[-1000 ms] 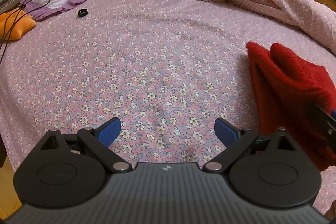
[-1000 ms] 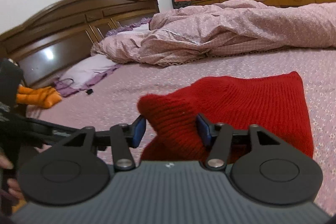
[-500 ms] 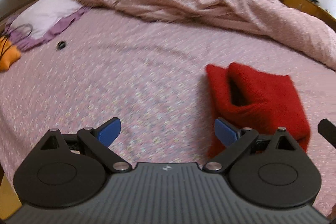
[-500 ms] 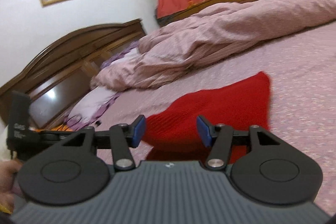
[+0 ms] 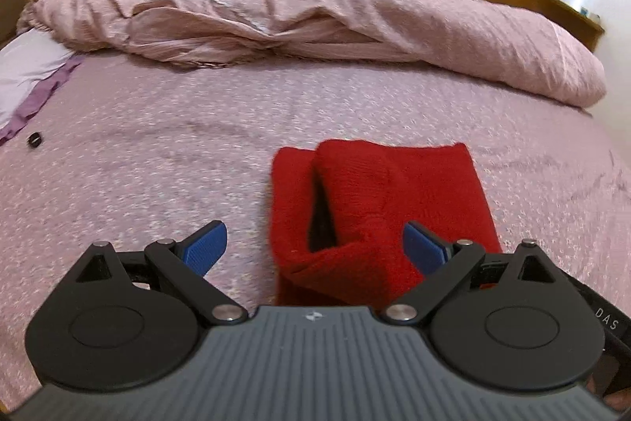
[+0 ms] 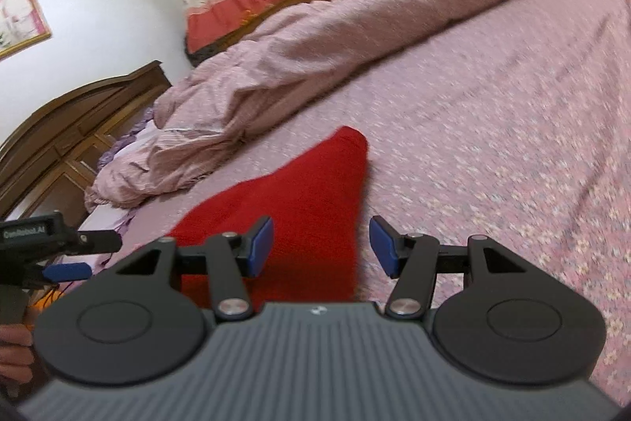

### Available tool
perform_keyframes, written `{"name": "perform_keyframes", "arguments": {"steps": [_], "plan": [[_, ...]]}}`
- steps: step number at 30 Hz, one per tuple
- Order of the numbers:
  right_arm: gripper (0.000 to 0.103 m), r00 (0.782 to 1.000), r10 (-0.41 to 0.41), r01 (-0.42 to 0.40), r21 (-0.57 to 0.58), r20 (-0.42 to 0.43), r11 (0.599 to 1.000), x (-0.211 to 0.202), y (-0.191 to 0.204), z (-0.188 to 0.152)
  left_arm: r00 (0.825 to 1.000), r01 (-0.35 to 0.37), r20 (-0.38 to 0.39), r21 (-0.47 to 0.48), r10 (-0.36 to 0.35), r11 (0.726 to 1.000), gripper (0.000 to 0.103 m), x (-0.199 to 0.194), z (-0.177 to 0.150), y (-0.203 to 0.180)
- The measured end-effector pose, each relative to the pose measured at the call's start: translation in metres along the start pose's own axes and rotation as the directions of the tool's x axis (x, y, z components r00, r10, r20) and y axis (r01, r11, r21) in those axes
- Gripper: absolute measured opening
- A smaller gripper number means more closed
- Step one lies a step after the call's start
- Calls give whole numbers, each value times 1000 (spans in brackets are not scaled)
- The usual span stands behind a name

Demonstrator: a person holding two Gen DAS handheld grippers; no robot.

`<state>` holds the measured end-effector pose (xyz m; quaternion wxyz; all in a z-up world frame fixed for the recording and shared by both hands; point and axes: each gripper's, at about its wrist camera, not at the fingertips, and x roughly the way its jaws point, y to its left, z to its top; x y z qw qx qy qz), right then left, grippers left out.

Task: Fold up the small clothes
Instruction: 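Pinch the folded edge of the bundle with the left gripper, then open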

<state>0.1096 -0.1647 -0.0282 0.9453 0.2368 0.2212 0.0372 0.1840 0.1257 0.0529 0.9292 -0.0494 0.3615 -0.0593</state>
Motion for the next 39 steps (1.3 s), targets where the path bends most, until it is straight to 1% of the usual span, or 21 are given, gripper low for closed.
{"name": "perform_keyframes", "arguments": {"steps": [4,6,7,9,11,14,16,18,19,20,21,23,28,31,34,37,38,39], "plan": [[57,1000,-12,13,24,-20,1000,1,-13,-4,1000,16,-19,31,-15,999,96,16,-5,-6],[57,999,-18,19,36,-28,999,3,-17,-6,999,23,-26,47,-21,999,84,23,-9,-7],[57,999,-19,20,41,-32,999,3,-19,-7,999,27,-33,52,-26,998,82,27,-11,-7],[57,999,-21,23,50,-39,999,5,-22,-8,998,39,-55,43,-37,998,71,35,-16,-5],[57,999,-27,30,58,-45,998,5,-23,-9,995,62,-75,21,-60,998,66,43,-19,-1],[57,998,-29,32,60,-54,998,7,-24,-11,991,98,-93,-15,-99,995,66,54,-24,5],[57,998,-32,36,63,-59,997,8,-24,-12,988,117,-94,-32,-120,993,63,58,-26,7],[57,997,-36,41,65,-63,997,9,-25,-13,986,139,-86,-38,-142,990,51,58,-27,7],[57,997,-38,43,67,-64,997,9,-26,-13,986,144,-79,-35,-147,989,48,56,-27,7],[57,997,-39,44,71,-64,997,10,-27,-13,986,150,-73,-32,-152,988,42,55,-27,8],[57,997,-38,43,76,-64,996,10,-27,-13,985,158,-67,-34,-160,987,38,53,-26,9],[57,998,-30,35,85,-63,996,13,-28,-12,982,178,-51,-49,-180,983,34,48,-25,12],[57,998,-9,16,127,-62,992,31,-35,-5,974,223,1,-113,-225,968,29,30,-21,27],[57,995,5,5,105,-97,994,46,-32,1,974,228,25,-138,-227,964,29,19,-22,37],[57,992,54,-45,82,-117,996,51,-22,5,980,201,38,-166,-197,965,29,13,-28,52],[56,976,162,-161,22,-144,987,50,1,7,980,196,14,-222,-198,955,29,19,-38,70],[56,972,176,-180,-11,-157,984,50,11,5,983,178,0,-234,-183,956,29,22,-42,74],[56,973,163,-173,-49,-161,984,49,19,4,986,159,-9,-234,-165,959,29,24,-45,76]]}}
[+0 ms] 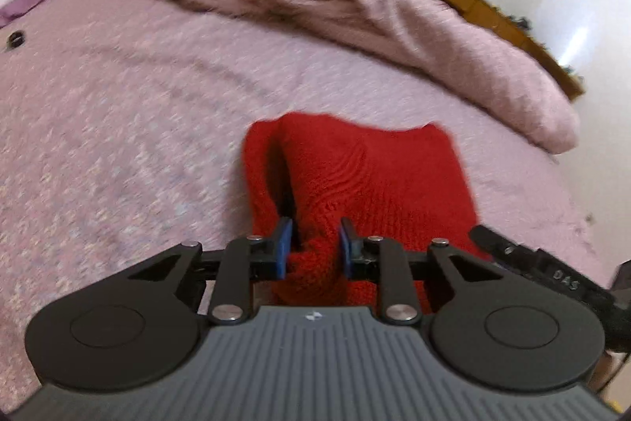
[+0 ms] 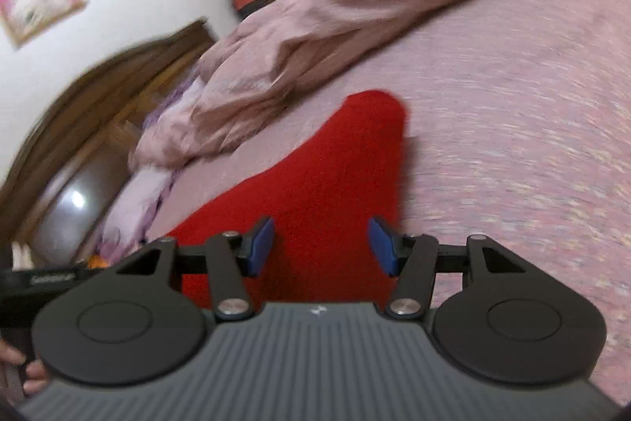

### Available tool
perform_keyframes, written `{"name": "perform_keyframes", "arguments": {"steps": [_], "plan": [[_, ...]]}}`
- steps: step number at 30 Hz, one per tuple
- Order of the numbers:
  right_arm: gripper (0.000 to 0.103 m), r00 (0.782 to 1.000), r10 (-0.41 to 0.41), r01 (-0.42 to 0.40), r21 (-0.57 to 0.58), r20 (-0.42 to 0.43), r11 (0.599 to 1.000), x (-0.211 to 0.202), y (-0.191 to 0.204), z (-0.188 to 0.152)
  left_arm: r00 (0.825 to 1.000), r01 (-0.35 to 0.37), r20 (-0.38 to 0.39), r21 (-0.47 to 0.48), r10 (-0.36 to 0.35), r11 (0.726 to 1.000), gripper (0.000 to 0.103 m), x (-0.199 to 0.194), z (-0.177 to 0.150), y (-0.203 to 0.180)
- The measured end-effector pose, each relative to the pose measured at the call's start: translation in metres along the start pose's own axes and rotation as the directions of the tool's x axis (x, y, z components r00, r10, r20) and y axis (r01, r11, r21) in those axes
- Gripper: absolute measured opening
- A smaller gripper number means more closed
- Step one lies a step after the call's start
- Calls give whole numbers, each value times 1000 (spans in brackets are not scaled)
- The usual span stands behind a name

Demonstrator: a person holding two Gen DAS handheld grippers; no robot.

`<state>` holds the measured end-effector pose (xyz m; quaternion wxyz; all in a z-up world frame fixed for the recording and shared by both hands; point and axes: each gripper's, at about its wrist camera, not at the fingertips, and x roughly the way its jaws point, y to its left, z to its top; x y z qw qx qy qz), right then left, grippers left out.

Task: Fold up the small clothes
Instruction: 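Pinch the folded edge of the bundle with the left gripper, then open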

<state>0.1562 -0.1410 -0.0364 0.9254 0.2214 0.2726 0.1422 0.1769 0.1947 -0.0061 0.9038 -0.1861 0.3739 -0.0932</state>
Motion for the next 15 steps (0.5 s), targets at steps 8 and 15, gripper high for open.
{"name": "perform_keyframes", "arguments": {"steps": [8,15], "plan": [[56,998,-40,33,-166,-38,986,16,38,-10,998,-56,-24,-15,56,998,31,14,-11,23],[59,998,-41,34,-161,-46,986,21,36,-6,996,-91,-2,-6,91,996,45,15,-17,17]]}}
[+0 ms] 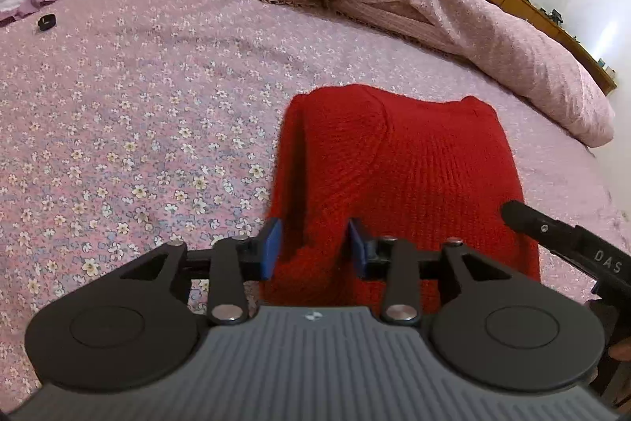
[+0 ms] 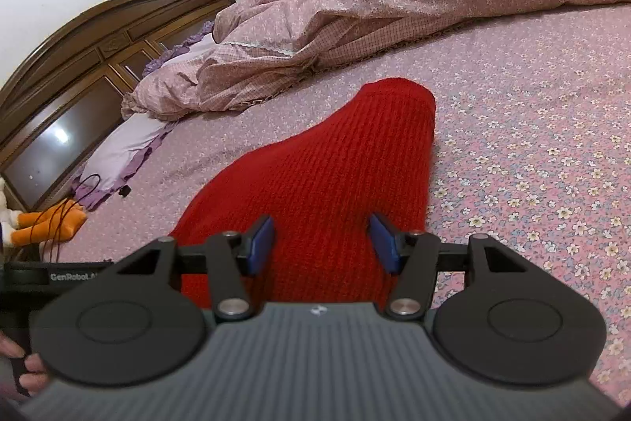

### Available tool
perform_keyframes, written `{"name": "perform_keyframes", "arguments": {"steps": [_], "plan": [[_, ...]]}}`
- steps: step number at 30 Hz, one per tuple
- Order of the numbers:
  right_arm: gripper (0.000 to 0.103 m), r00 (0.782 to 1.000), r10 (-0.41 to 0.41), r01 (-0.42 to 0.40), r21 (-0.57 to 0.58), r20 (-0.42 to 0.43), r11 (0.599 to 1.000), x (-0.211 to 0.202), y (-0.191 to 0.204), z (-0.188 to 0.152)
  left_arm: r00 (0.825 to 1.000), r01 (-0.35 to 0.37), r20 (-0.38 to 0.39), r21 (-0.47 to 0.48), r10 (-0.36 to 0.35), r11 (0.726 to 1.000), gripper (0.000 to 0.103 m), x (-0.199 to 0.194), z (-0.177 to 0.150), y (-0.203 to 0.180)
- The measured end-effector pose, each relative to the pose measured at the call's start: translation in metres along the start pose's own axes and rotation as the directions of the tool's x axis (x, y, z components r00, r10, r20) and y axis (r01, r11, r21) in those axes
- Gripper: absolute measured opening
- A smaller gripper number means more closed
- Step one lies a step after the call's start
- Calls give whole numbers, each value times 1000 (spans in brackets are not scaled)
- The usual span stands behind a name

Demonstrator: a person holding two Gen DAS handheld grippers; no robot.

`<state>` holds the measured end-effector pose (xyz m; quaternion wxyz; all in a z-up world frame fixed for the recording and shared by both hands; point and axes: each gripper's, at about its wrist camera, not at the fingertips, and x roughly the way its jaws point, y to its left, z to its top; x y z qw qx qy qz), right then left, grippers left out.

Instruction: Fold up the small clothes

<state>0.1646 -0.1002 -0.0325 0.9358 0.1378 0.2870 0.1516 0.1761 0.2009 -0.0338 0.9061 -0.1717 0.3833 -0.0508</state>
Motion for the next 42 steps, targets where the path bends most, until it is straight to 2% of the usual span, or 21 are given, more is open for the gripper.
{"name": "perform_keyframes", "arguments": {"steps": [7,9,11,14,18,22,25,28,39,42], "plan": [[77,999,46,-48,127,19,991,-18,-23,1,999,47,18,-30,-46,998,57,-12,4,-7],[78,998,60,-61,174,16,983,-23,-33,0,998,60,26,-36,-59,998,68,-15,4,-10],[84,997,71,-70,214,4,974,-26,-44,-2,998,62,30,-29,-62,998,73,-17,3,-15],[84,995,90,-78,261,-33,962,-22,-55,-6,997,64,42,-2,-64,998,80,-17,1,-21],[88,989,135,-111,328,-53,938,-12,-66,-14,999,35,25,21,-35,999,81,-7,-1,-24],[89,976,205,-160,385,-78,909,2,-75,-16,999,38,16,-27,-37,999,83,3,-4,-15],[99,968,230,-171,413,-98,895,11,-79,-18,999,43,10,-39,-43,998,85,7,-5,-12],[97,959,267,-202,424,-100,883,17,-81,-20,999,43,7,-32,-43,999,85,9,-6,-11],[99,944,302,-233,380,-132,895,29,-69,-20,999,43,2,-26,-43,999,86,12,-5,-11],[93,941,319,-252,399,-111,882,30,-70,-21,999,42,5,-31,-42,999,86,13,-5,-9]]}}
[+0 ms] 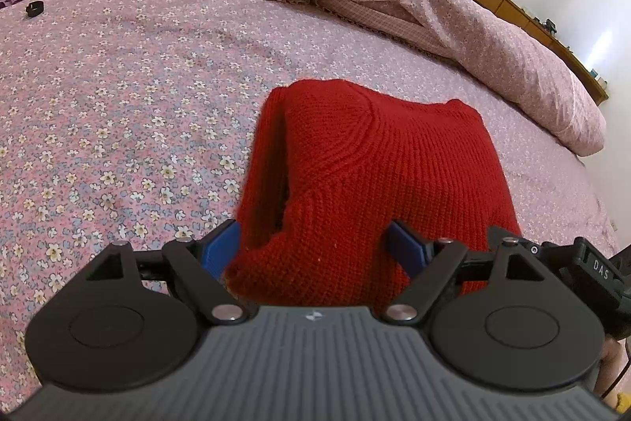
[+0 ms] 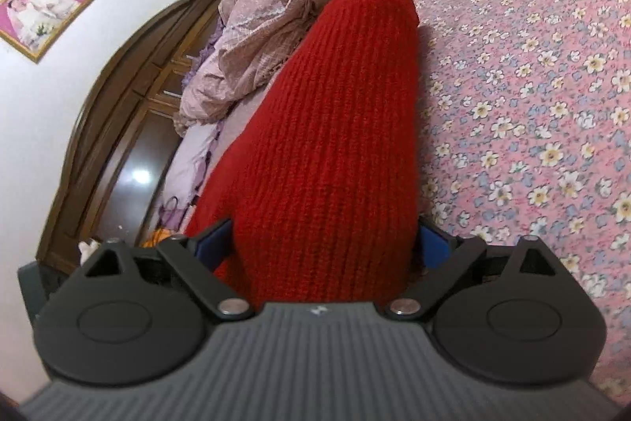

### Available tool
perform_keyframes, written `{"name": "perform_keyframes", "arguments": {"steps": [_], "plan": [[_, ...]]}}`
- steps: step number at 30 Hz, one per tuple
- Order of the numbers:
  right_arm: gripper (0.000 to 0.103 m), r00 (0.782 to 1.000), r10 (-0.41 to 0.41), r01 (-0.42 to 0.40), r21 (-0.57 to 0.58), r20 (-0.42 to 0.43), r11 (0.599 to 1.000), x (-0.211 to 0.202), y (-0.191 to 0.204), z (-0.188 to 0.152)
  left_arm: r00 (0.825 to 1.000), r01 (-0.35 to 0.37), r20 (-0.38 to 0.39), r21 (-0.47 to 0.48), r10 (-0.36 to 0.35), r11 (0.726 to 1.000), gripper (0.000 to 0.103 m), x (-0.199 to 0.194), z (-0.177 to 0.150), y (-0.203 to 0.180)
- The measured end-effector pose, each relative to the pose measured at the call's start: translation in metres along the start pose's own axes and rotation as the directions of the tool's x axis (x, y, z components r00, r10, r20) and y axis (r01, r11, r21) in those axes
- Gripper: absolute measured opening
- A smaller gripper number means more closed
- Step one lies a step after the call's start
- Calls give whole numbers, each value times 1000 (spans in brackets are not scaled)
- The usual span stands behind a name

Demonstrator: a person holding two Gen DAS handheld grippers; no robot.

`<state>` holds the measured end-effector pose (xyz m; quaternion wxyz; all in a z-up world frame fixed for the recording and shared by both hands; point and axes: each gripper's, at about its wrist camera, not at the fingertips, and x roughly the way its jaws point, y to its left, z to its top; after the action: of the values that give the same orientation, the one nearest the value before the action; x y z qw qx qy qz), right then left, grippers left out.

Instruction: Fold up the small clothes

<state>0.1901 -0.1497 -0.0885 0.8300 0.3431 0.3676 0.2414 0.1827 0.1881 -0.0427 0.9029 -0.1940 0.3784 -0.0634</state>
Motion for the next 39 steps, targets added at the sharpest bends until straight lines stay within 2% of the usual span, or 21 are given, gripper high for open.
{"name": "perform_keyframes", "arguments": {"steps": [3,5,8,11,14,18,22,28,34,39], "plan": [[83,1000,13,-14,23,22,1000,0,2,-1,1000,0,0,-7,0,1000,86,1,0,0],[72,999,14,-15,19,33,1000,-2,5,-1,1000,-1,0,-6,1,1000,86,1,0,-1],[63,998,30,-32,26,55,999,-10,11,1,1000,1,1,-4,-1,1000,86,-1,-1,-4],[59,995,63,-68,69,76,995,-19,18,6,1000,11,6,0,-11,1000,86,-6,-1,-11],[58,993,85,-91,70,85,993,-30,26,9,1000,22,7,3,-22,1000,85,-12,-1,-19],[58,991,95,-100,42,91,994,-53,34,11,997,73,-10,3,-73,997,85,-20,-6,-33],[57,991,70,-74,32,112,997,-84,31,12,990,135,-54,38,-133,990,85,-23,-20,-58],[57,993,14,-18,35,114,999,-136,17,3,977,189,-124,137,-173,972,85,-29,-49,-107],[58,995,-18,13,48,97,999,-184,-5,-16,965,224,-187,235,-182,946,85,-39,-82,-141],[59,990,-108,100,93,86,991,-194,-34,-40,964,204,-220,237,-152,950,85,-30,-101,-145]]}}
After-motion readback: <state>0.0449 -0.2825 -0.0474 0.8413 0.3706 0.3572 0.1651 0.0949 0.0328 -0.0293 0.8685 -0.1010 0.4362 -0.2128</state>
